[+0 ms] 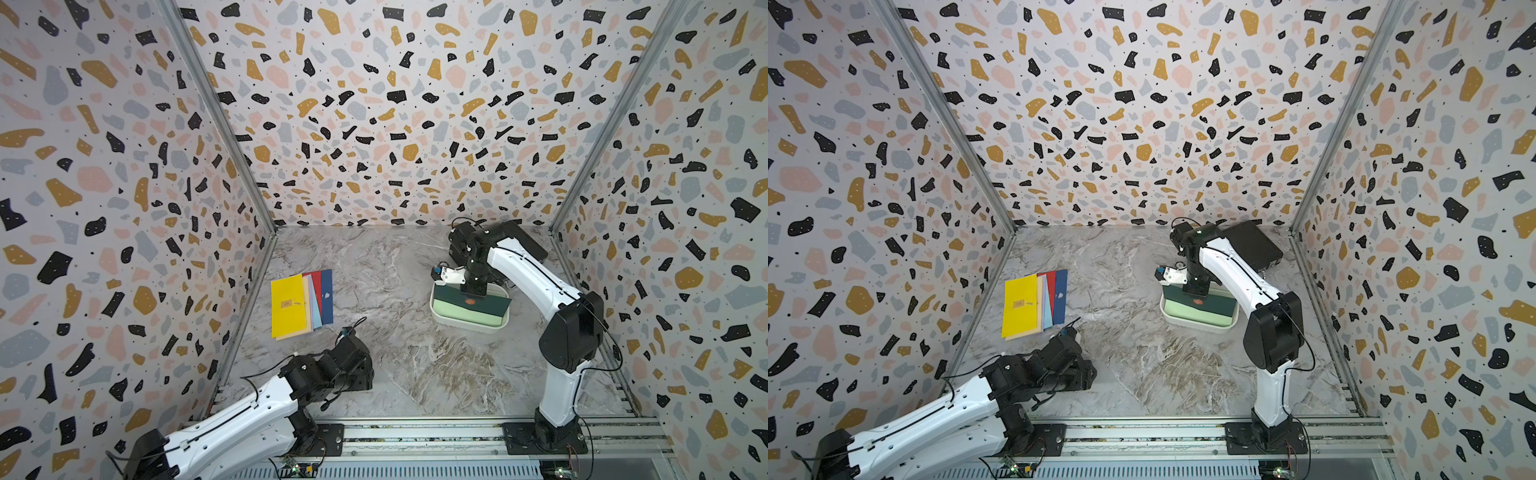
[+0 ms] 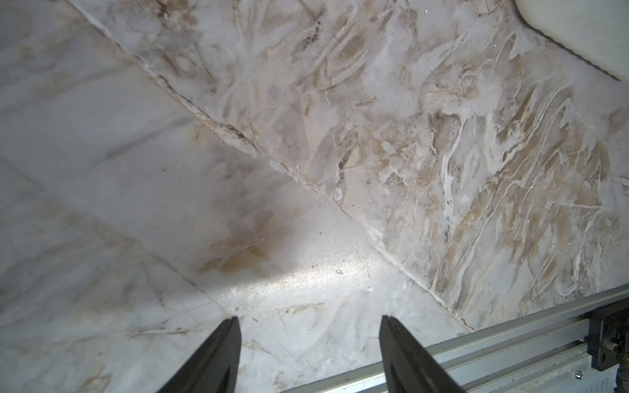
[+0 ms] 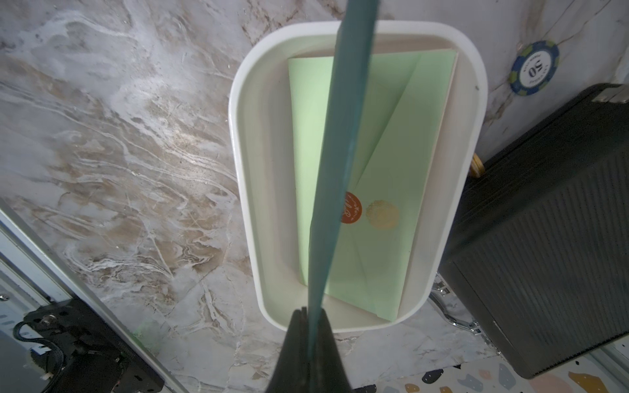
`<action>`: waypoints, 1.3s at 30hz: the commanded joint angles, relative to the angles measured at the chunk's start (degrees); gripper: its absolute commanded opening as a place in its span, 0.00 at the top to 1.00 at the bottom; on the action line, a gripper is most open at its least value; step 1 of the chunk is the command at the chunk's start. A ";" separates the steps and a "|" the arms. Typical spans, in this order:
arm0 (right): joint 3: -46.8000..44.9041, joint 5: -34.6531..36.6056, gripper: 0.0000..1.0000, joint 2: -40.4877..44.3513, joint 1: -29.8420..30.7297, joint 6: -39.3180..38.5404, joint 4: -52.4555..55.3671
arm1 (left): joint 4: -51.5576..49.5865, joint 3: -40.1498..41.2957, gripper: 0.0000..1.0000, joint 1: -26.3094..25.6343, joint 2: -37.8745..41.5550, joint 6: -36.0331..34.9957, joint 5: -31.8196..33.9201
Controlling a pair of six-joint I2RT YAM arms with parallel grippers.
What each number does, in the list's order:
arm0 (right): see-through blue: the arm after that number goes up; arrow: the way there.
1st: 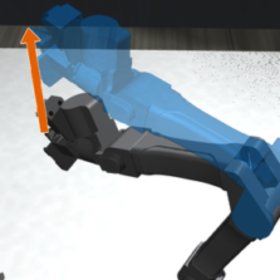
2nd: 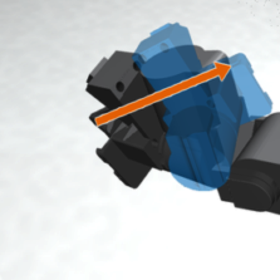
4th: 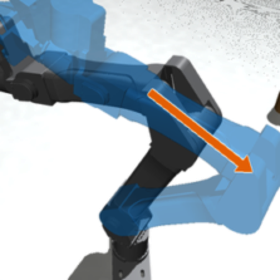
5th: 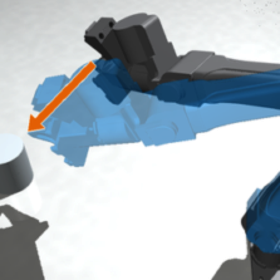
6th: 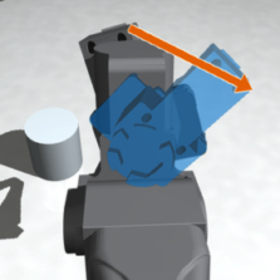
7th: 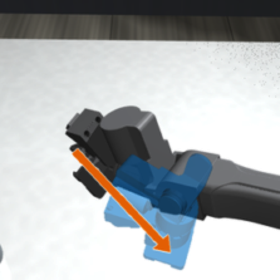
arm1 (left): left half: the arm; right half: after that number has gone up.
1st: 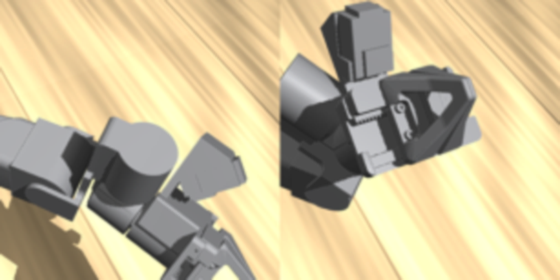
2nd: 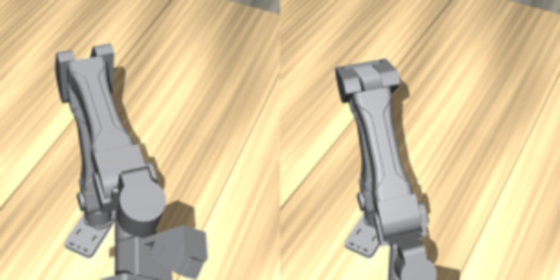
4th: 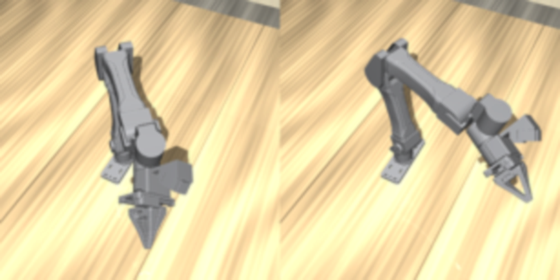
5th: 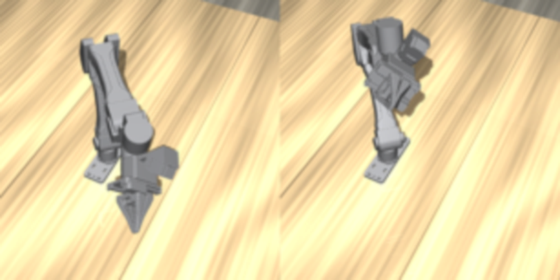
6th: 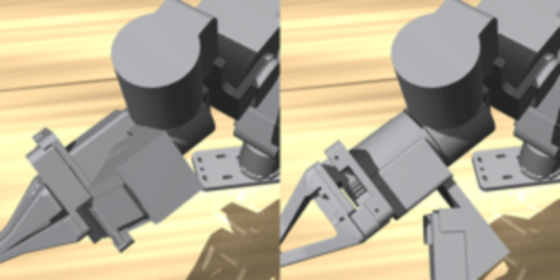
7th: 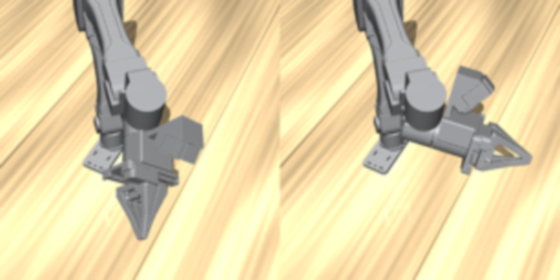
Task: Put the sealed envelopes into the storage box
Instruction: Place the envelope in the storage box.
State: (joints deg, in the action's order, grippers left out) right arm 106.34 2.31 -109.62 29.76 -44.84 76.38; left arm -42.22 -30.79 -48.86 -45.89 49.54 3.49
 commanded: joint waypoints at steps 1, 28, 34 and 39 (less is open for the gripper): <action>-0.10 -1.58 1.00 -0.46 -0.83 -1.26 1.14 | 0.48 -0.06 0.31 0.35 0.62 -0.98 -0.50; -2.19 1.13 0.66 -0.84 -2.44 1.06 -7.06 | -0.59 -2.24 0.30 0.47 -0.34 -1.11 0.38; 1.48 3.30 0.62 4.09 -2.95 8.26 -11.16 | -0.54 -4.61 0.30 1.67 -2.35 -2.61 3.10; -6.34 8.08 0.59 14.74 -3.36 25.13 -25.37 | 0.36 -10.11 0.28 11.01 -9.06 -7.36 2.65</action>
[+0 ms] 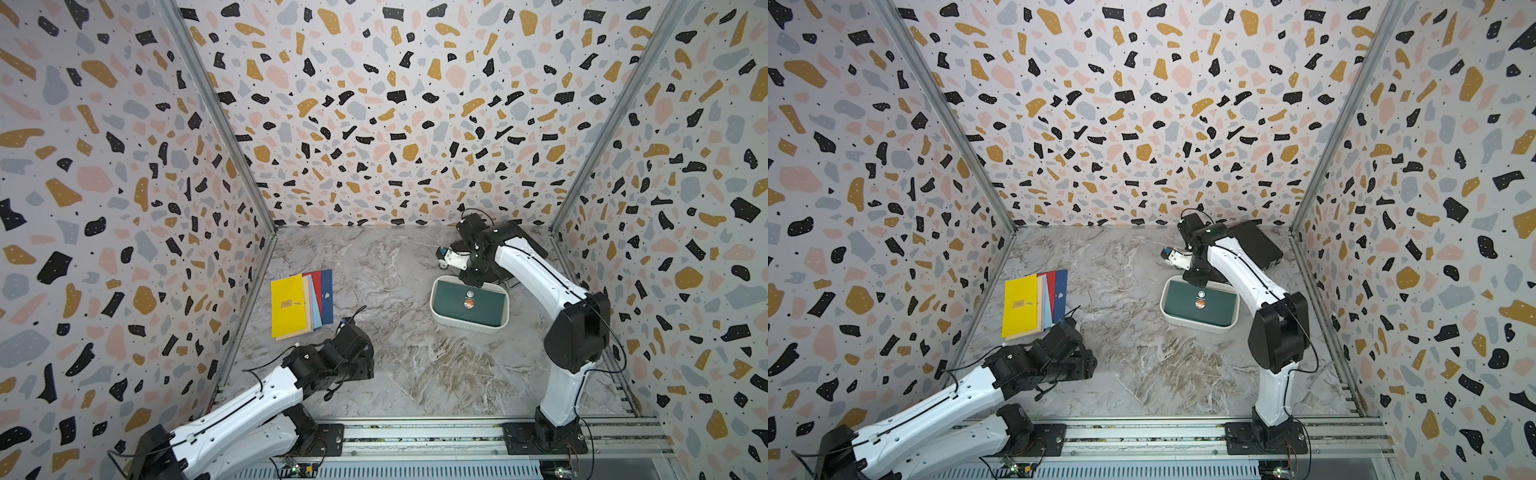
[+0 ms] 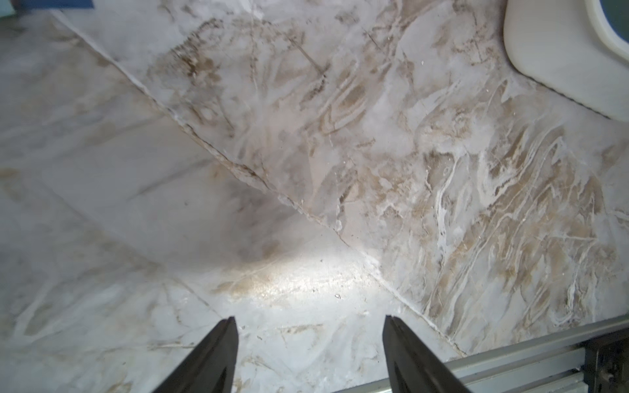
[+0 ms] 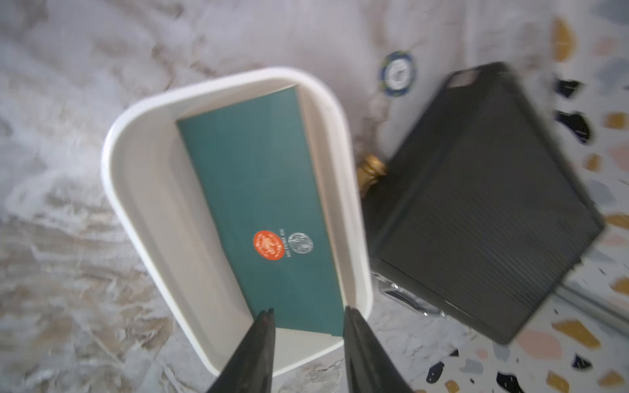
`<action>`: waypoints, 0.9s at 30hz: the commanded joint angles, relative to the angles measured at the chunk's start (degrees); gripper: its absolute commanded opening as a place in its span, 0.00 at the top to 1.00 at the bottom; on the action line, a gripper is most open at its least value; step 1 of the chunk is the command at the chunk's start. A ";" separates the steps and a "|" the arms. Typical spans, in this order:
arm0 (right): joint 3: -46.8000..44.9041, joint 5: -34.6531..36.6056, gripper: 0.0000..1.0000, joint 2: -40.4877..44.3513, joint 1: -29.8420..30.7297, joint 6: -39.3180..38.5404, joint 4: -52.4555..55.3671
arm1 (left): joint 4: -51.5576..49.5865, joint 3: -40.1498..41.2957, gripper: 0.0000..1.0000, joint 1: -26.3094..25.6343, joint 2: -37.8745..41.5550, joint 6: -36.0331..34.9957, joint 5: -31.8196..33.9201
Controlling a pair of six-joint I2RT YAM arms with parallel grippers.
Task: Put the sealed envelopes into the storage box
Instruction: Place the envelope in the storage box, then move the envelope to the center of the board.
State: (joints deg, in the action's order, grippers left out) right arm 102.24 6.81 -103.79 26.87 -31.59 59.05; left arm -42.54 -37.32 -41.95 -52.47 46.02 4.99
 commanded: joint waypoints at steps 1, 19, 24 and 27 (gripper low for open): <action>-6.01 4.80 0.58 11.74 -0.75 17.10 -12.55 | 1.23 -5.16 0.28 6.99 -4.60 -5.03 0.67; -52.26 -24.69 0.36 33.38 -1.08 50.44 -43.87 | 3.97 -36.36 0.24 41.93 -47.99 -10.84 6.16; -54.61 -21.26 0.32 38.87 0.04 45.88 -42.53 | 1.38 -44.31 0.24 45.96 -59.46 -11.77 3.08; -55.79 -20.87 0.32 41.19 0.52 45.22 -43.09 | 0.84 -46.38 0.24 46.22 -62.80 -12.62 2.34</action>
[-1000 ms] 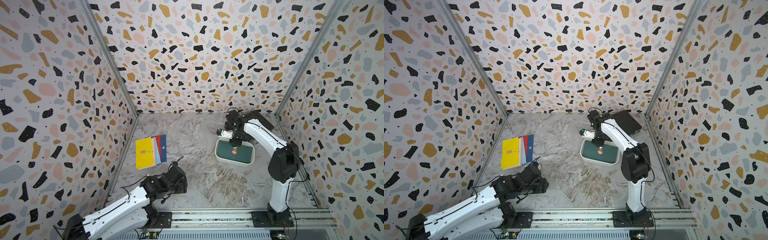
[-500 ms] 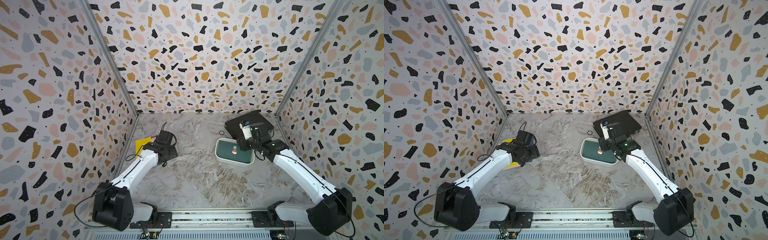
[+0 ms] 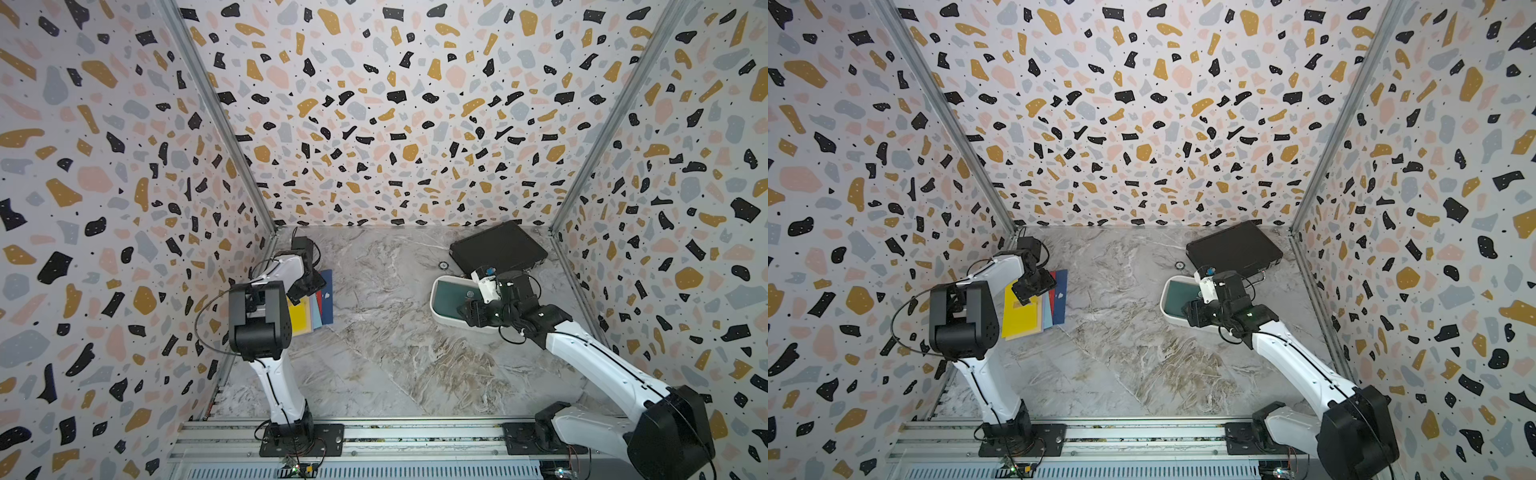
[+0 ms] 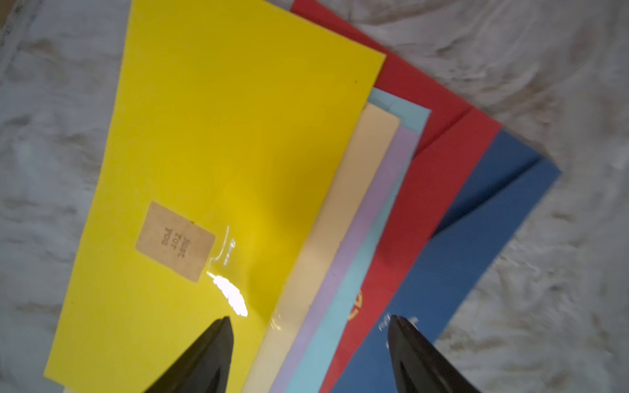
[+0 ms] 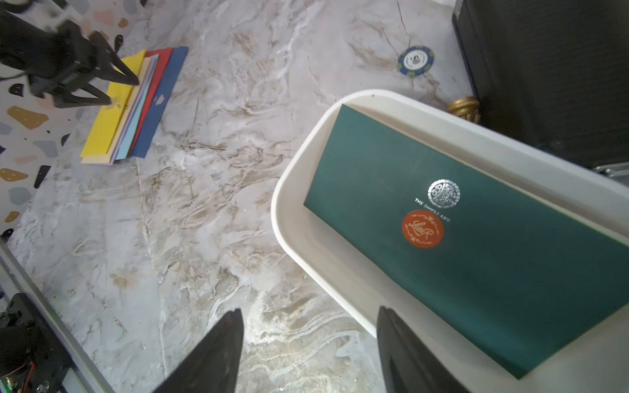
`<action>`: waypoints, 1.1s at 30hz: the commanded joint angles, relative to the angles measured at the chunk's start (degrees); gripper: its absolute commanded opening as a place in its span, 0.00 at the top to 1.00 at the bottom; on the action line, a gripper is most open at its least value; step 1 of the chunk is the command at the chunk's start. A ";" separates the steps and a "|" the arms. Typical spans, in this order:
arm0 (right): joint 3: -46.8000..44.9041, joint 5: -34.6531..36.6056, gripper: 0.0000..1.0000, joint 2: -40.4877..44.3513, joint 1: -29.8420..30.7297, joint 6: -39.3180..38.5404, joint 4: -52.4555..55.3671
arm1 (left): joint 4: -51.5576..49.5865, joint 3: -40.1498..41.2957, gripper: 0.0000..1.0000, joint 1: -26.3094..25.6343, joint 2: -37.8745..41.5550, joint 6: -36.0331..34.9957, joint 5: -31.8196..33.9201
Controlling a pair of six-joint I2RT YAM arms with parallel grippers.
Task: Put the sealed envelopes into the storage box
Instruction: Move the envelope to the center of the board.
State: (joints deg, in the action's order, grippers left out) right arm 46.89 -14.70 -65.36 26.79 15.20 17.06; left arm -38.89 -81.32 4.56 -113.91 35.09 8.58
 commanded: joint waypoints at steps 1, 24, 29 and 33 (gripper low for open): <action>-0.69 0.48 0.32 3.24 0.90 -1.57 -1.30 | -3.26 -2.88 0.24 -0.25 -2.29 -1.90 -1.42; 1.17 -1.02 0.32 10.23 2.41 0.31 1.16 | -1.76 13.36 0.39 -4.64 4.29 -2.76 -14.08; 1.57 -1.39 0.32 10.93 2.46 0.51 2.50 | -3.94 12.93 0.41 -6.21 3.21 -4.45 -14.81; 1.53 -0.87 0.31 11.61 2.47 0.38 2.99 | -3.86 15.38 0.42 -10.67 6.18 -3.22 -16.95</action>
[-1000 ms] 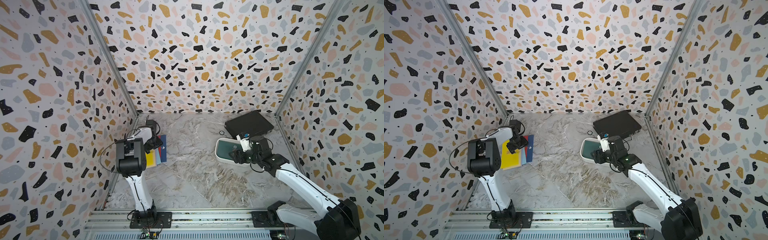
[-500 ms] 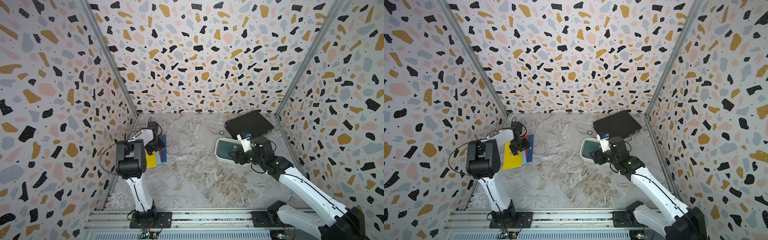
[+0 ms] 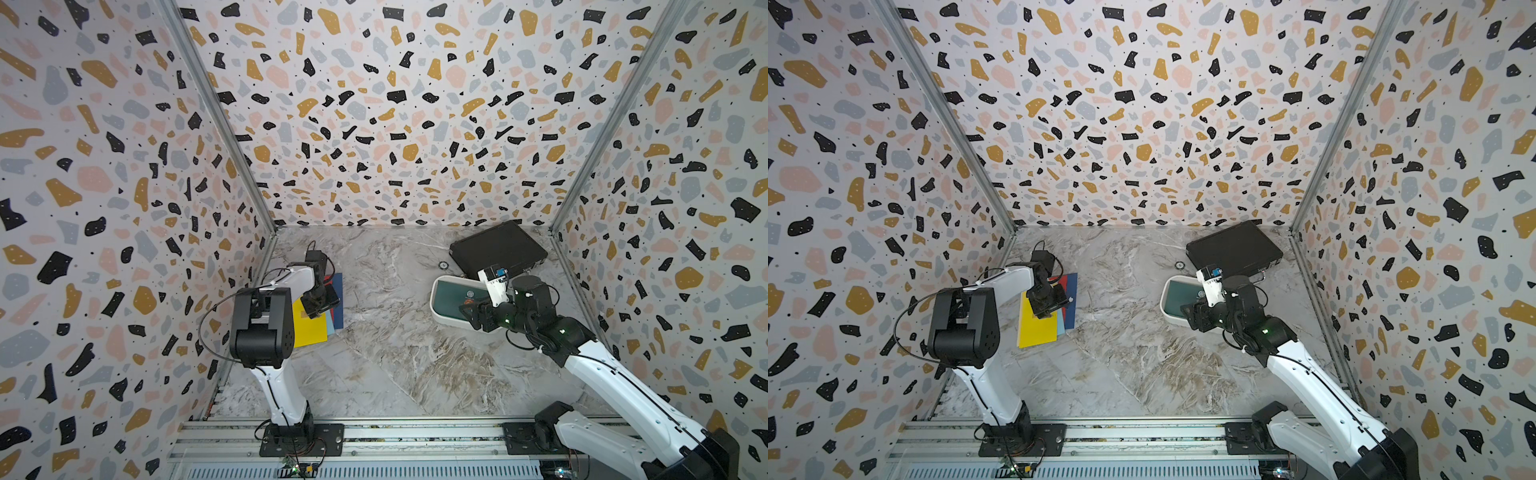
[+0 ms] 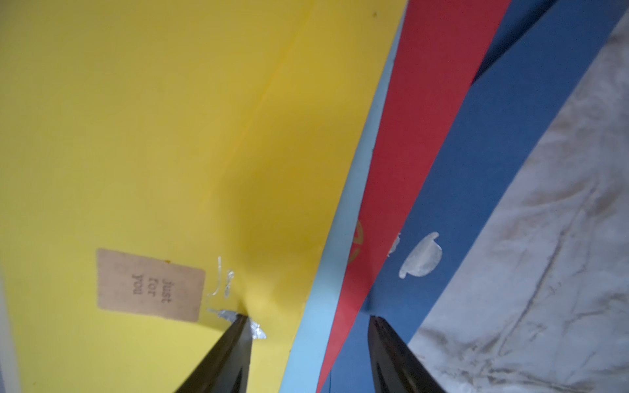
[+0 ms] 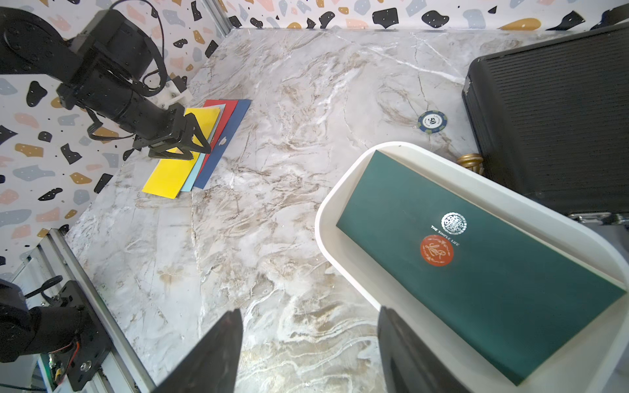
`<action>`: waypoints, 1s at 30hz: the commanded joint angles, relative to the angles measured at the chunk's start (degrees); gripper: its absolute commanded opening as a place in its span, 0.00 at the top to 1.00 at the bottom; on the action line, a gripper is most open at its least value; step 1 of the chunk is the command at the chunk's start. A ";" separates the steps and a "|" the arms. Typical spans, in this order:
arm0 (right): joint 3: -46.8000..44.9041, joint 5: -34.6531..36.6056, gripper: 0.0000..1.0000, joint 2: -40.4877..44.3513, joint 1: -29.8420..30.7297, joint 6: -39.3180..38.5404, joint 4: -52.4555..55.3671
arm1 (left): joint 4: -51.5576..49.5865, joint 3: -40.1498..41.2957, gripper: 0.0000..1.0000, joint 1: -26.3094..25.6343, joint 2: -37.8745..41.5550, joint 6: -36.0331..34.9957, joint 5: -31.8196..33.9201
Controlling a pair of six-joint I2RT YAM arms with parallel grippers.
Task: Put the sealed envelopes into the storage box
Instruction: Move the envelope to the center of the board.
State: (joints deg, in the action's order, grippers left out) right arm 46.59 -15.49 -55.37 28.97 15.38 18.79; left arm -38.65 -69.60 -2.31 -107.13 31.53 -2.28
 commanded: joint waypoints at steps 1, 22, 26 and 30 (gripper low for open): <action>1.88 0.00 0.31 1.75 0.25 0.19 1.36 | -4.17 4.17 0.42 -5.35 -0.07 0.91 -6.21; -0.21 -2.43 0.31 0.02 0.21 6.14 4.45 | -1.26 22.12 0.31 -44.38 37.33 24.92 3.36; -0.40 -9.00 0.34 -3.78 0.27 8.10 3.12 | -3.00 26.31 0.25 -38.83 50.64 20.52 11.65; 0.58 -13.04 0.43 -10.44 2.63 16.01 1.43 | 0.16 31.45 0.32 -28.43 50.54 15.65 -0.71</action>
State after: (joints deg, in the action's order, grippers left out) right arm 46.41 -23.77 -62.76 29.78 25.12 20.99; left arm -36.71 -42.81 -34.46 -53.67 51.53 1.30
